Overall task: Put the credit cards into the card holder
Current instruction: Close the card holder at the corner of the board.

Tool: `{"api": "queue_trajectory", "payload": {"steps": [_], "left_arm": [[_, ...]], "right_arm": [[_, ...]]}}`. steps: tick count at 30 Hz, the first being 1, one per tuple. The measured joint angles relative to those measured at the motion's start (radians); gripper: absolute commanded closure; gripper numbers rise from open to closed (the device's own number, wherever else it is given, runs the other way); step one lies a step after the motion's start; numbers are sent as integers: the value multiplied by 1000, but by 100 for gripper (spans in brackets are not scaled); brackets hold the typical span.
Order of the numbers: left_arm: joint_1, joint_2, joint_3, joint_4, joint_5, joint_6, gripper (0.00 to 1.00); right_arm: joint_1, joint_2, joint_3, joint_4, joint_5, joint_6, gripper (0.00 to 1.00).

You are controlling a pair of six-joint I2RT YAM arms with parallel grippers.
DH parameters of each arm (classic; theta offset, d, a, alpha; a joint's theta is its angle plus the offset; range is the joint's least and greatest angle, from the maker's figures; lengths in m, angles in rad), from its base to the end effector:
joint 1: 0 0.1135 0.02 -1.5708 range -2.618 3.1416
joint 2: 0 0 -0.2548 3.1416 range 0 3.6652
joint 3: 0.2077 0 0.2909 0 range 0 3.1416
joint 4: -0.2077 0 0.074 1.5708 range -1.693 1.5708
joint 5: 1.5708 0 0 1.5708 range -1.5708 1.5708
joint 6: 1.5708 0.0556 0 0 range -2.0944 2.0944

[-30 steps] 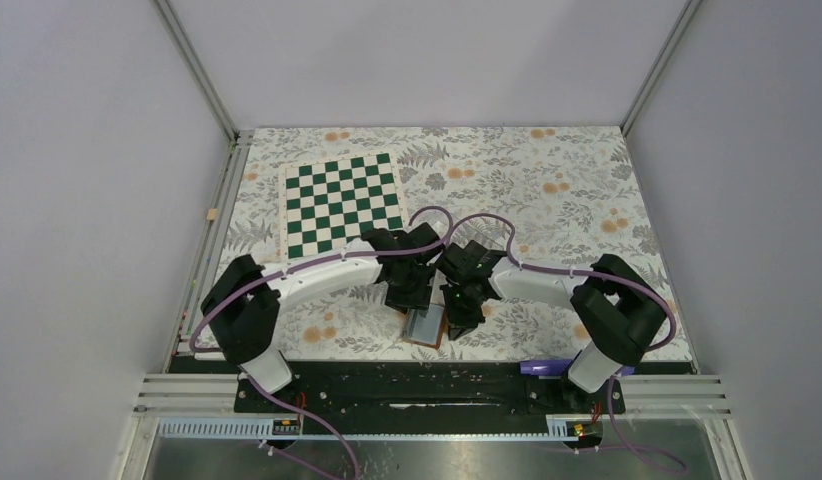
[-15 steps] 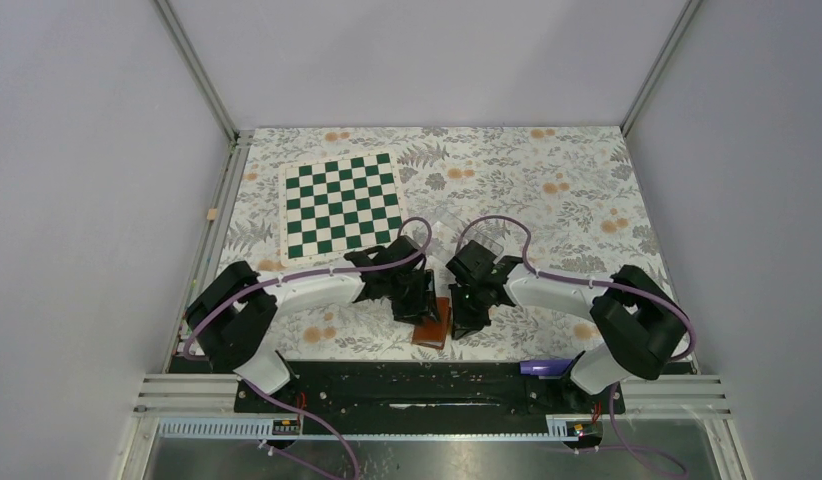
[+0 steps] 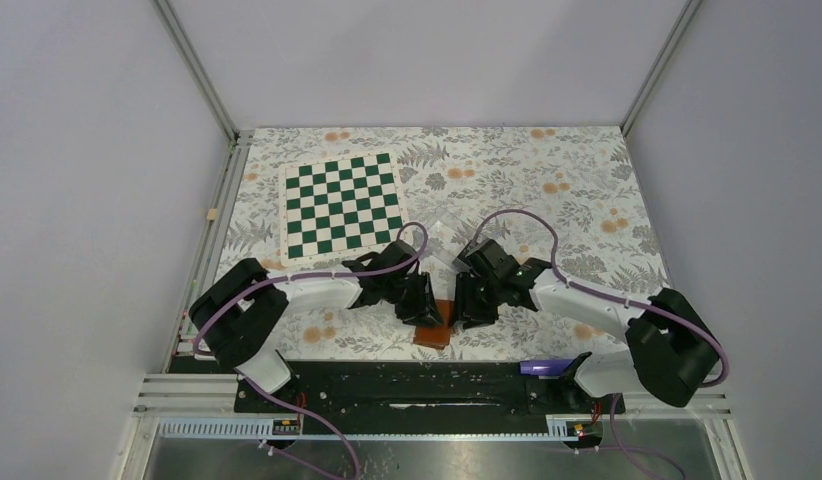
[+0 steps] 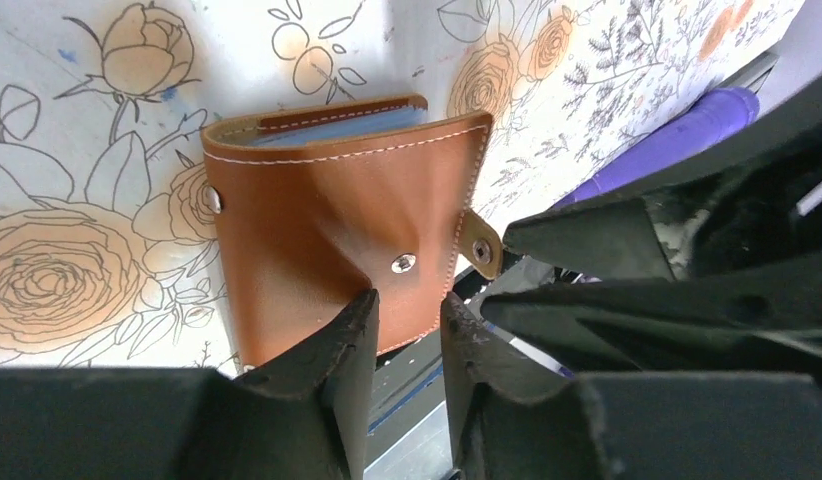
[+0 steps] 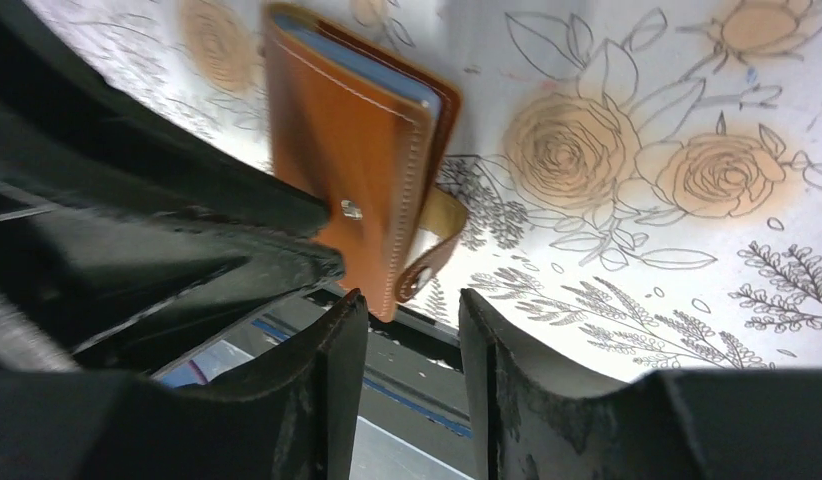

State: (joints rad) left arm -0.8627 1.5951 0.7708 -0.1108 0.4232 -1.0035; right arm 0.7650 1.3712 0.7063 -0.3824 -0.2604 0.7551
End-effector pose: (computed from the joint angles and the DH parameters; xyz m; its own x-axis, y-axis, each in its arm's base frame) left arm 0.2022 -0.2713 0.0997 -0.9991 -0.0155 -0.0404 0.0160 0.7346 -0.6783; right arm 0.2024 0.2142 0.1242 -0.9772 -0.0201 -0.2112 -0.1267 0.8538 0.5050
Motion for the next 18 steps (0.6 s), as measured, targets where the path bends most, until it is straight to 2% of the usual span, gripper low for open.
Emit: {"api": "queue_trajectory", "payload": {"steps": [2, 6, 9, 18], "left_arm": [[1, 1, -2, -1, 0, 2, 88], [1, 7, 3, -34, -7, 21, 92], [1, 7, 25, -100, -27, 51, 99], [-1, 10, 107, -258, -90, 158, 100]], "right_arm": [[-13, -27, -1, 24, -10, 0, 55], [-27, -52, -1, 58, -14, -6, 57], [-29, -47, 0, 67, -20, -16, 58], [-29, 121, 82, 80, -48, -54, 65]]}}
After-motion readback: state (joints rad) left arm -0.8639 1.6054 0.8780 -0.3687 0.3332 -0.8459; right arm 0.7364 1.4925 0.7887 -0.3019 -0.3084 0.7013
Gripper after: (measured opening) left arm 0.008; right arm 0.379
